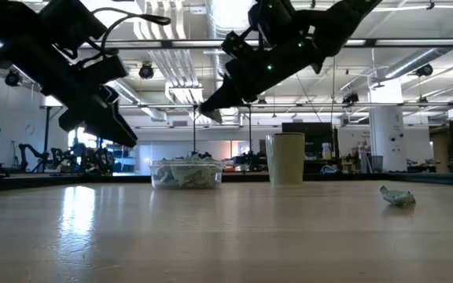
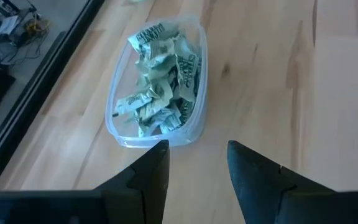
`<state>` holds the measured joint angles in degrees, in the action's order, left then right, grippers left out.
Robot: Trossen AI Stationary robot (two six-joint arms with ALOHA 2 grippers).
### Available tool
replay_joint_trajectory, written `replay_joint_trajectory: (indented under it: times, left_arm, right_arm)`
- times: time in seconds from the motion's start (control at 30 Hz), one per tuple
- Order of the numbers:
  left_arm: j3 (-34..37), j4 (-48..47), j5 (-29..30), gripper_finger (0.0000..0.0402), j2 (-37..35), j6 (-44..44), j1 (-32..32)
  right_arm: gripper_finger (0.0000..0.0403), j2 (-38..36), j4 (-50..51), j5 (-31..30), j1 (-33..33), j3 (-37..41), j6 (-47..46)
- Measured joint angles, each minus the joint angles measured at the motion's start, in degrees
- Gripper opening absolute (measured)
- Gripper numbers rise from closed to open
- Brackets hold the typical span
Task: Pick and place Stevia / Truvia into bins
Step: Put the stevia packet into the transparent container
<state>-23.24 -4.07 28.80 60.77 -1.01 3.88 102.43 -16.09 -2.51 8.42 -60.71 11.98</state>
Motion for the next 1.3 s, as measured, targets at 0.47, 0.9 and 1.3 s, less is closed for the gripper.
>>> replay_joint_trajectory:
  times: [0.47,0.9,1.3]
  left_arm:
    - [4.5,0.1,-1.9,0.0146,-13.3,1.8,1.3]
    - [10.6,0.1,-2.5,0.0146,-27.8,1.4,1.5]
    - [11.5,0.1,-3.0,0.0146,-29.7,1.4,1.5]
  right_arm:
    - [0.0008,6.9,-7.7,5.0,6.4,0.4,-4.5]
    - [0.0008,12.9,-13.4,10.3,9.1,-0.5,-13.1]
    - [0.0008,15.5,-10.2,10.5,9.8,-2.8,-16.4]
